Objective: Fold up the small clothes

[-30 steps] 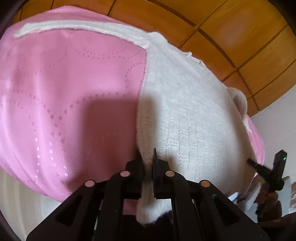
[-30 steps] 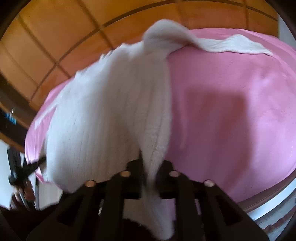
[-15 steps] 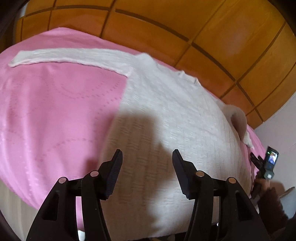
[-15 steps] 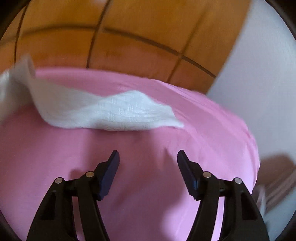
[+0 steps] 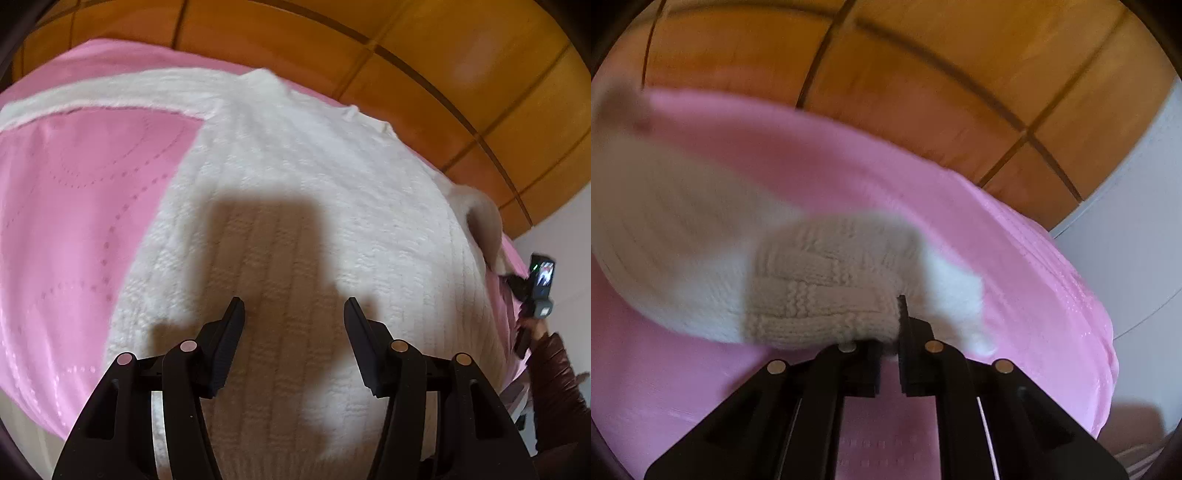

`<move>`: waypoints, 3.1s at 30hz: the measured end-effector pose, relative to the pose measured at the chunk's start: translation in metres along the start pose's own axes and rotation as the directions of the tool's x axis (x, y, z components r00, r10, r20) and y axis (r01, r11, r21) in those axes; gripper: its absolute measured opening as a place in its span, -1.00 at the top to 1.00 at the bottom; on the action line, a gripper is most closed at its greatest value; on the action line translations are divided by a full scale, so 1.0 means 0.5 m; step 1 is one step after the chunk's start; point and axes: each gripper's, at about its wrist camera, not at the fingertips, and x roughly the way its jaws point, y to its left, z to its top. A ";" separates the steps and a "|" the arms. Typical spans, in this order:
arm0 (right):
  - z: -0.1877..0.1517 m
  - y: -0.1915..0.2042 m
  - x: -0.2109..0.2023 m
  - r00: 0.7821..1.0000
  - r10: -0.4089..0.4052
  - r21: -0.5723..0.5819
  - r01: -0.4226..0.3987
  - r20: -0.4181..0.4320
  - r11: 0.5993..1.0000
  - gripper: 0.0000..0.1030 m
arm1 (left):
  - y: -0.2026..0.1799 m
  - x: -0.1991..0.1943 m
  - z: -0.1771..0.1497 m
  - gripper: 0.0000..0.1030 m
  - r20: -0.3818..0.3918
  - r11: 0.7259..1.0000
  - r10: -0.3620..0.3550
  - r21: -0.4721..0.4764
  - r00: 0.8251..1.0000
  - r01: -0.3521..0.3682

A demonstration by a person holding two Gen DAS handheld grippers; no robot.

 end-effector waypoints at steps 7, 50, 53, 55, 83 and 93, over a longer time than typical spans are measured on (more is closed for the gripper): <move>0.073 -0.107 -0.169 0.995 0.029 0.121 -0.041 0.098 0.992 0.89 | -0.015 0.014 0.005 -0.06 -0.002 0.999 -0.030 0.034 1.000 0.030; 0.042 -0.258 0.070 0.986 0.166 0.800 -0.100 0.001 0.591 0.91 | 0.043 -0.017 0.004 -0.06 0.027 0.999 0.009 -0.032 1.000 -0.008; -0.010 -0.279 0.084 0.979 0.186 0.807 -0.040 -0.088 0.590 0.86 | 0.069 -0.033 0.004 -0.06 0.040 0.999 0.021 -0.044 0.999 -0.019; -0.039 -0.276 0.078 0.971 0.222 0.823 -0.056 -0.086 0.566 0.45 | 0.088 -0.051 0.003 -0.06 0.057 0.998 0.034 -0.052 0.998 -0.031; -0.242 0.157 -0.433 0.549 0.833 0.462 -0.757 0.068 0.461 0.89 | 0.217 -0.144 -0.099 0.93 0.065 0.997 -0.075 -0.013 0.995 0.076; -0.347 0.188 -0.388 0.595 0.798 0.458 -0.686 -0.094 0.565 0.89 | 0.212 -0.146 -0.135 0.93 -0.025 0.999 -0.038 0.019 0.999 0.038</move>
